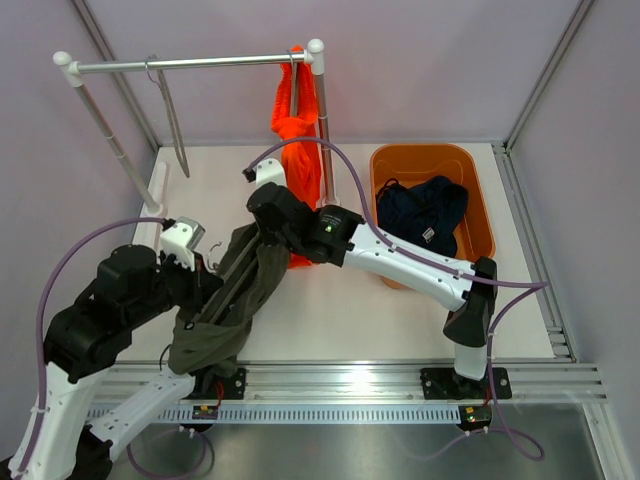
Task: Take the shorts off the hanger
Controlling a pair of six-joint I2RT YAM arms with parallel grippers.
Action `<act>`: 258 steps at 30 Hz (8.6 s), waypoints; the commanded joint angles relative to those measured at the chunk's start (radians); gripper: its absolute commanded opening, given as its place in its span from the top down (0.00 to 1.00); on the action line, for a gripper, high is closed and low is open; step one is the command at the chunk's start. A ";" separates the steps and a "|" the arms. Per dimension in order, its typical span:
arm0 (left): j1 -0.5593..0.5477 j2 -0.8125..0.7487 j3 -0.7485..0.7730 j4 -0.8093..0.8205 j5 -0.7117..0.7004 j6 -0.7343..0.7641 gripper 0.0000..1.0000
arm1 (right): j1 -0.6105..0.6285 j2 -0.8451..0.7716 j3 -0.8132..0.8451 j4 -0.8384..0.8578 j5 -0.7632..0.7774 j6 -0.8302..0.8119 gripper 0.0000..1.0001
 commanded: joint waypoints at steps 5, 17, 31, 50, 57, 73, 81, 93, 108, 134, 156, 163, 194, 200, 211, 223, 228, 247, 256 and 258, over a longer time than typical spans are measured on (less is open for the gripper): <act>-0.005 -0.039 0.137 -0.021 0.051 0.045 1.00 | -0.022 -0.066 -0.025 -0.031 0.128 0.026 1.00; -0.005 -0.100 0.222 0.098 0.007 0.007 1.00 | -0.091 -0.254 -0.254 0.063 0.017 0.054 1.00; -0.005 0.039 0.120 0.940 -0.328 -0.078 1.00 | 0.153 -0.369 -0.139 -0.081 0.005 -0.025 1.00; -0.003 0.349 0.398 1.103 -0.488 0.047 1.00 | 0.151 -0.764 0.077 0.396 0.496 -0.566 1.00; -0.003 0.372 0.367 1.102 -0.462 0.039 1.00 | 0.151 -0.684 0.129 0.940 0.528 -1.084 1.00; -0.003 0.364 0.243 1.044 -0.408 -0.013 1.00 | -0.252 -0.506 0.198 0.852 0.251 -0.918 1.00; -0.003 0.323 0.143 1.034 -0.380 -0.019 1.00 | -0.614 -0.210 0.447 0.542 0.139 -0.614 1.00; -0.003 0.314 0.087 0.960 -0.415 -0.060 1.00 | -0.841 -0.299 0.069 0.436 0.088 -0.262 1.00; -0.003 0.223 -0.120 0.706 -0.578 -0.234 1.00 | -0.838 -0.639 -0.469 0.209 -0.018 -0.009 0.05; -0.003 0.225 -0.117 0.625 -0.681 -0.251 0.84 | 0.041 -0.072 -0.475 0.233 -0.245 0.224 0.38; -0.003 0.180 -0.134 0.617 -0.659 -0.225 0.83 | -0.028 0.255 -0.352 0.289 -0.209 0.212 0.49; -0.003 0.180 -0.142 0.620 -0.650 -0.225 0.83 | -0.042 0.301 -0.325 0.289 -0.257 0.193 0.47; -0.003 0.168 -0.242 0.524 -0.601 -0.266 0.80 | -0.045 0.190 -0.168 0.091 -0.136 0.127 1.00; -0.003 0.180 -0.332 0.551 -0.523 -0.326 0.66 | -0.044 0.172 -0.087 0.019 -0.110 0.109 1.00; -0.003 0.306 -0.395 0.631 -0.489 -0.400 0.60 | -0.039 0.094 -0.208 0.069 -0.061 0.120 0.99; -0.003 0.541 -0.446 0.737 -0.529 -0.456 0.44 | -0.240 0.184 -0.225 0.187 -0.333 0.133 0.67; -0.003 0.700 -0.424 0.760 -0.570 -0.512 0.41 | -0.264 0.290 -0.121 0.177 -0.390 0.140 0.58; -0.005 1.104 -0.303 0.743 -0.652 -0.605 0.66 | -0.264 0.106 -0.357 0.279 -0.378 0.184 0.63; -0.021 1.110 -0.301 0.717 -0.685 -0.596 1.00 | -0.263 -0.006 -0.459 0.299 -0.358 0.181 0.66; -0.021 1.084 -0.318 0.721 -0.685 -0.593 1.00 | -0.263 -0.036 -0.476 0.307 -0.358 0.181 0.65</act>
